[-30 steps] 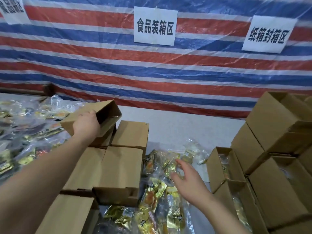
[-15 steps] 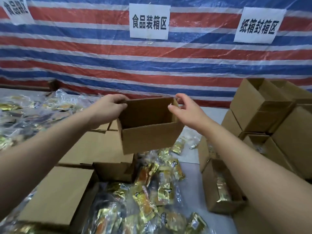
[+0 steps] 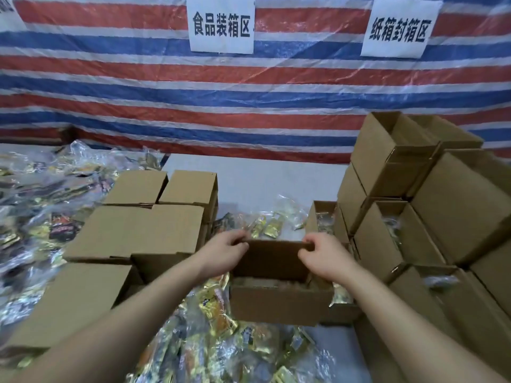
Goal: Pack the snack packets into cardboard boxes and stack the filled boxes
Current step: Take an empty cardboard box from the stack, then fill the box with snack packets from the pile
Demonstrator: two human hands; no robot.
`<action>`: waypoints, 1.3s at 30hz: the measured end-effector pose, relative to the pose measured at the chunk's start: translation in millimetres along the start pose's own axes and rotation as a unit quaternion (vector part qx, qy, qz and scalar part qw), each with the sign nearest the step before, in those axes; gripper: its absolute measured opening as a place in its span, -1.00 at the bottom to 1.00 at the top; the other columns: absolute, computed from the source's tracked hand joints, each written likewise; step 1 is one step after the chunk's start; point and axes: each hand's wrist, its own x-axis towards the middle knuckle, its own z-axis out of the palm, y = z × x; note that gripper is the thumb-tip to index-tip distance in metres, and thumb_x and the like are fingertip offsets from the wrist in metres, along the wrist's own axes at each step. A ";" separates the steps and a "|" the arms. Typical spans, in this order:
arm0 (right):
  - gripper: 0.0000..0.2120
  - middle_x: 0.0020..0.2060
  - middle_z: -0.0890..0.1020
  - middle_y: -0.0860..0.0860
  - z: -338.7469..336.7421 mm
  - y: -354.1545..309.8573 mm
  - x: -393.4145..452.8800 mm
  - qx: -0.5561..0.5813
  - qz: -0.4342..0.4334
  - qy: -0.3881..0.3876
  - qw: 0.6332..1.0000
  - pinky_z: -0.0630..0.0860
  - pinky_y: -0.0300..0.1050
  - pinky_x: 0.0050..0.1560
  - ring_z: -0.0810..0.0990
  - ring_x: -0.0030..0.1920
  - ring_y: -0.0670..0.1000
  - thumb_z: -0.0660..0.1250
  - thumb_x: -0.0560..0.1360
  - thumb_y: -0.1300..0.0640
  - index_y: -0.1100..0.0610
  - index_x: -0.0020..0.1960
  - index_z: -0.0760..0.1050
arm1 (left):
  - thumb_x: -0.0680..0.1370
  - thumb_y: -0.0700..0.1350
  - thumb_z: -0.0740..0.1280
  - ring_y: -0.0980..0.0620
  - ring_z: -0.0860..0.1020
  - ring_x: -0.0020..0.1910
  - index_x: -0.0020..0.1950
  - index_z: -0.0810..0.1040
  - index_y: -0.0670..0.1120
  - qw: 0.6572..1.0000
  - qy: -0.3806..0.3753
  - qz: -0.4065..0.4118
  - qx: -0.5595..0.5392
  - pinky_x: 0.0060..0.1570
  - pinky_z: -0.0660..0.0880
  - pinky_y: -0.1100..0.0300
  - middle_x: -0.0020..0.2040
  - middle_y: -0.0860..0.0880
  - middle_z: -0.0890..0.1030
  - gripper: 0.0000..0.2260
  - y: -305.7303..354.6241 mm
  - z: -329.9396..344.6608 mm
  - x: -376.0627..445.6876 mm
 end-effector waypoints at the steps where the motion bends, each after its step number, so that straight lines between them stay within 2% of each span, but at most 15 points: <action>1: -0.91 -0.27 0.59 -0.09 14.6 9.9 -6.7 0.005 0.011 -0.002 1.000 0.35 -0.24 -0.35 0.53 -0.24 -0.15 0.32 0.49 0.10 0.01 -0.20 0.52 | 0.65 -0.13 0.19 -0.01 0.58 0.02 0.02 0.60 0.01 1.000 -0.003 -0.010 -0.001 0.05 0.53 0.08 -0.03 0.00 0.61 -0.81 -10.9 13.9 -2.9; 5: -0.84 -0.34 0.55 -0.09 71.5 45.4 -30.0 0.009 0.048 -0.026 0.998 0.29 -0.28 -0.42 0.52 -0.29 -0.17 0.32 0.50 0.08 0.01 -0.26 0.47 | 0.61 -0.15 0.22 0.06 0.57 -0.05 -0.02 0.59 -0.01 0.999 0.013 -0.047 0.018 0.00 0.51 0.20 -0.08 0.02 0.62 -0.84 -56.2 62.2 -13.9; 7: -0.84 -0.33 0.55 -0.07 94.4 59.3 -37.3 0.017 0.063 -0.044 0.997 0.31 -0.32 -0.42 0.53 -0.30 -0.17 0.30 0.52 0.08 0.02 -0.24 0.45 | 0.62 -0.13 0.22 0.16 0.55 -0.11 -0.03 0.58 0.02 0.998 0.004 -0.066 0.018 -0.16 0.47 0.38 -0.11 0.09 0.60 -0.85 -74.1 79.8 -18.4; 9: -0.84 -0.33 0.54 -0.04 111.7 70.3 -42.8 0.018 0.073 -0.060 0.995 0.34 -0.32 -0.40 0.52 -0.29 -0.15 0.28 0.52 0.08 0.03 -0.24 0.43 | 0.63 -0.12 0.22 0.21 0.54 -0.10 -0.02 0.57 0.04 0.997 -0.006 -0.082 0.012 -0.21 0.44 0.44 -0.10 0.10 0.60 -0.85 -89.0 93.7 -21.1; 13: -0.86 -0.32 0.51 -0.03 129.8 82.5 -47.5 0.027 0.073 -0.068 0.995 0.42 -0.27 -0.26 0.50 -0.27 -0.12 0.27 0.50 0.08 0.03 -0.23 0.41 | 0.65 -0.11 0.23 0.21 0.55 -0.03 0.00 0.56 0.06 0.996 -0.004 -0.090 0.003 -0.09 0.45 0.44 -0.04 0.09 0.62 -0.87 -106.7 110.9 -23.6; 18: -0.90 -0.25 0.55 -0.06 127.7 86.5 -44.5 0.029 0.066 -0.073 0.995 0.43 -0.29 -0.26 0.53 -0.21 -0.13 0.27 0.46 0.01 -0.01 -0.20 0.45 | 0.65 -0.09 0.22 0.25 0.52 0.04 0.05 0.55 0.11 0.997 -0.024 -0.072 0.009 0.02 0.44 0.41 0.02 0.14 0.59 -0.86 -112.7 111.4 -17.8; 21: -0.91 -0.15 0.54 -0.12 124.5 89.0 -42.2 0.033 0.054 -0.067 0.996 0.47 -0.30 -0.12 0.53 -0.11 -0.16 0.27 0.44 -0.03 -0.04 -0.12 0.49 | 0.67 -0.03 0.16 0.35 0.45 0.11 0.15 0.49 0.19 0.998 -0.007 -0.065 0.002 -0.02 0.30 0.55 0.10 0.27 0.51 -0.84 -106.5 101.0 -0.4; 23: -0.78 -0.04 0.55 -0.19 122.2 88.9 -40.9 0.032 0.042 -0.073 0.996 0.47 -0.28 0.04 0.52 0.01 -0.18 0.23 0.42 -0.07 -0.06 0.01 0.53 | 0.68 0.01 0.14 0.32 0.47 0.07 0.17 0.48 0.18 0.998 0.025 -0.049 0.011 -0.05 0.31 0.50 0.09 0.25 0.53 -0.84 -97.0 92.8 27.2; 26: -0.59 0.10 0.56 -0.19 116.8 85.8 -33.4 0.046 0.025 -0.083 0.995 0.42 -0.26 0.17 0.52 0.15 -0.14 0.14 0.39 -0.11 -0.02 0.15 0.55 | 0.68 0.05 0.15 0.15 0.54 0.08 0.27 0.52 0.01 0.997 0.044 -0.021 0.054 0.01 0.43 0.25 0.18 0.05 0.60 -0.74 -78.1 86.8 87.6; 28: -0.60 0.14 0.57 -0.10 109.1 83.5 -18.3 0.060 0.025 -0.069 0.996 0.39 -0.23 0.20 0.52 0.19 -0.07 0.15 0.46 -0.07 0.04 0.20 0.55 | 0.68 0.03 0.15 -0.02 0.53 0.20 0.35 0.49 -0.10 0.994 0.048 -0.011 0.093 0.15 0.43 0.16 0.28 -0.07 0.57 -0.67 -66.0 87.2 131.2; 31: -0.63 0.23 0.54 -0.05 91.0 83.1 20.9 0.080 0.050 -0.021 0.995 0.36 -0.19 0.23 0.49 0.27 -0.02 0.21 0.58 0.00 0.09 0.33 0.49 | 0.67 -0.03 0.17 -0.17 0.49 0.30 0.41 0.43 -0.18 0.983 0.027 0.014 0.182 0.24 0.41 0.09 0.35 -0.20 0.51 -0.63 -52.8 93.9 192.4; 33: -0.59 0.29 0.50 -0.05 78.0 83.3 48.4 0.096 0.052 0.004 0.994 0.35 -0.20 0.23 0.46 0.31 -0.03 0.21 0.60 -0.02 0.09 0.40 0.44 | 0.65 -0.02 0.17 -0.20 0.46 0.32 0.45 0.37 -0.18 0.961 -0.004 0.031 0.273 0.28 0.41 0.02 0.37 -0.21 0.47 -0.60 -46.6 100.2 227.7; 36: -0.60 0.31 0.49 -0.08 66.1 83.8 81.5 0.121 0.053 0.030 0.991 0.29 -0.27 0.22 0.44 0.33 -0.08 0.23 0.61 -0.03 0.06 0.40 0.42 | 0.64 -0.02 0.16 -0.18 0.42 0.33 0.43 0.34 -0.15 0.909 -0.030 0.075 0.409 0.29 0.38 -0.03 0.37 -0.16 0.43 -0.60 -42.4 112.9 275.9; 39: -0.60 0.31 0.46 -0.15 61.3 82.9 94.3 0.150 0.066 0.034 0.986 0.26 -0.29 0.26 0.38 0.27 -0.19 0.24 0.61 -0.03 0.02 0.42 0.40 | 0.64 0.05 0.16 -0.16 0.42 0.30 0.39 0.34 -0.13 0.868 -0.040 0.098 0.486 0.26 0.35 -0.03 0.32 -0.14 0.44 -0.62 -45.1 129.2 313.9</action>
